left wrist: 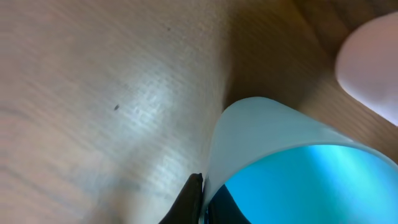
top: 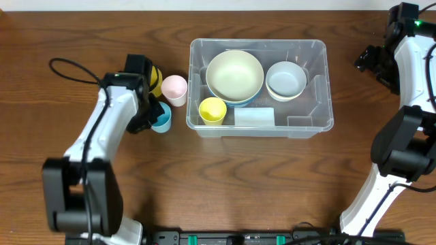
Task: Pack container
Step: 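Grasp the light blue cup with the left gripper and lift, then carry the light blue cup into the bin onto the yellow cup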
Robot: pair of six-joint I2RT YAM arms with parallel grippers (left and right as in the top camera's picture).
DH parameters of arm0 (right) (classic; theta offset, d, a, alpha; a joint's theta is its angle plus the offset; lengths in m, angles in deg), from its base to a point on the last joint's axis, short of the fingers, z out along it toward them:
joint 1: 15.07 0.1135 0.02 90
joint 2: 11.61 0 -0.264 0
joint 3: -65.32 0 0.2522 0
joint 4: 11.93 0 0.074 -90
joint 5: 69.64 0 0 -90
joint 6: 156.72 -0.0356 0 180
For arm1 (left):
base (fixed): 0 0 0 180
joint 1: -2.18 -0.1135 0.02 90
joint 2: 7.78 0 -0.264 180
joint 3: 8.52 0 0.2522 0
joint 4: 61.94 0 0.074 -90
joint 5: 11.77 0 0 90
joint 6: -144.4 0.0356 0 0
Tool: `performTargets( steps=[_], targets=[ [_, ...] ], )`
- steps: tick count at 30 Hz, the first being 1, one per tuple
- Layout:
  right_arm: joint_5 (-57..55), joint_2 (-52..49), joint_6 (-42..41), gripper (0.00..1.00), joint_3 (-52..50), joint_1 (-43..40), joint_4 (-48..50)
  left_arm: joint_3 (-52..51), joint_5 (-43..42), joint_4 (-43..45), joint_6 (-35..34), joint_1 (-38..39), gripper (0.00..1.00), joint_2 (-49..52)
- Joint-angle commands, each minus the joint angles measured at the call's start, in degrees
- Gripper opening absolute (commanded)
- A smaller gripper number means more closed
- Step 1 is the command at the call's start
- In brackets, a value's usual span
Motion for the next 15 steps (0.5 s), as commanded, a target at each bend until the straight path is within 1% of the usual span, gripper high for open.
performTargets(
  steps=[1, 6, 10, 12, 15],
  targets=[
    [-0.79, -0.63, -0.72, 0.99, 0.22, -0.59, -0.04, 1.84, 0.17, -1.16, -0.11, -0.13, 0.06, -8.02],
    [-0.79, -0.63, -0.72, 0.99, 0.22, -0.59, -0.04, 1.84, -1.77, -0.94, -0.11, -0.09, 0.06, -20.68],
    [-0.79, -0.63, -0.72, 0.99, 0.22, -0.61, -0.04, 1.84, -2.58, 1.09, -0.04, 0.66, 0.06, -30.77],
    [-0.79, -0.63, -0.72, 0.99, 0.22, -0.59, -0.04, 1.84, -2.58, 2.73, 0.83, 2.21, 0.06, -34.49],
    [-0.79, -0.63, -0.72, 0.99, 0.22, -0.61, -0.04, 1.84, -2.58, 4.63, 2.64, 5.55, 0.06, -37.2]
  ],
)
